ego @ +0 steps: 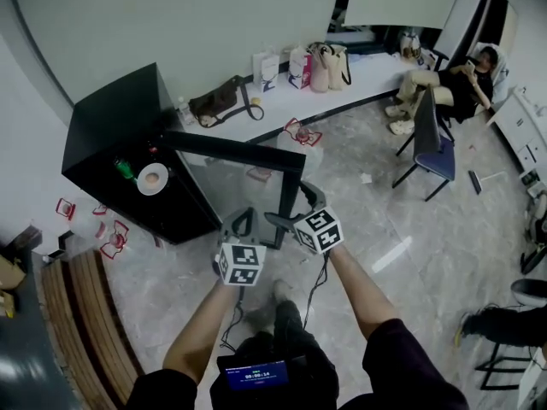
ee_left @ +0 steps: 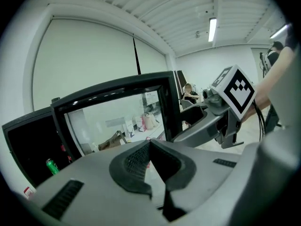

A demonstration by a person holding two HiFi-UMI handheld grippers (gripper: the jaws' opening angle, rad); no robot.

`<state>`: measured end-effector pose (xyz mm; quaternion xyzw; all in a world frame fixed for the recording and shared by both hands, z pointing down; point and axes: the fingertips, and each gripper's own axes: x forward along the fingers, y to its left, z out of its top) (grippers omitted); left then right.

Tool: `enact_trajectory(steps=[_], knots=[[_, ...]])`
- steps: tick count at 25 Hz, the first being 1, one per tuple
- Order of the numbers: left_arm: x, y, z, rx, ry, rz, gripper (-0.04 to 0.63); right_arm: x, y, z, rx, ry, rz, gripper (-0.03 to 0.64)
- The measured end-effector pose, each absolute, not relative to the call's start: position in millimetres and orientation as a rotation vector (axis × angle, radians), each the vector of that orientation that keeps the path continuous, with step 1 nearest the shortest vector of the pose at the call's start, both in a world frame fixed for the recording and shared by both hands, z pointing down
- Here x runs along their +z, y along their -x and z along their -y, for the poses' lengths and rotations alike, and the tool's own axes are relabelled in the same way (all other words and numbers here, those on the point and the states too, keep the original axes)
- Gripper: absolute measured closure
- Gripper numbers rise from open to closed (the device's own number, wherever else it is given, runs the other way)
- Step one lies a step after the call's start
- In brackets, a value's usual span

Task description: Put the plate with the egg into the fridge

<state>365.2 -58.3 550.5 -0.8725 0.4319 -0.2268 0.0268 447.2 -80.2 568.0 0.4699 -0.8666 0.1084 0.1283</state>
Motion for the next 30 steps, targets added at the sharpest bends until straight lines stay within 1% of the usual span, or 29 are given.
enact_trajectory(steps=[2, 4, 5, 9, 10, 16, 23, 30], knots=[[549.3, -354.2, 35.1, -0.689, 2.697, -1.338, 0.586, 566.5, -434.9, 50.0, 0.312, -1.351, 2.533, 0.065], [548.0, -342.5, 15.2, -0.679, 2.695, -1.356, 0.586, 565.3, -430.3, 18.0, 0.286, -1.341, 2.550, 0.124], [547.0, -336.3, 7.1, -0.675, 2.694, -1.369, 0.586, 565.8, -433.5, 3.2, 0.263, -1.353, 2.545, 0.189], [544.6, -313.4, -21.6, -0.659, 2.683, -1.456, 0.586, 577.0, -468.3, -28.8, 0.243, -1.503, 2.446, 0.575], [544.5, -308.5, -29.3, -0.649, 2.676, -1.484, 0.586, 579.0, -469.5, -30.7, 0.248, -1.510, 2.434, 0.609], [538.3, -279.4, -63.4, -0.589, 2.607, -1.664, 0.586, 553.3, -398.2, -20.0, 0.175, -1.318, 2.587, 0.609], [527.5, -228.2, -97.5, -0.559, 2.506, -1.805, 0.586, 546.5, -329.5, -49.7, 0.200, -1.173, 2.727, 0.611], [516.2, -158.5, -114.1, -0.559, 2.423, -1.882, 0.586, 540.0, -219.5, -75.4, 0.187, -0.984, 2.804, 0.611]])
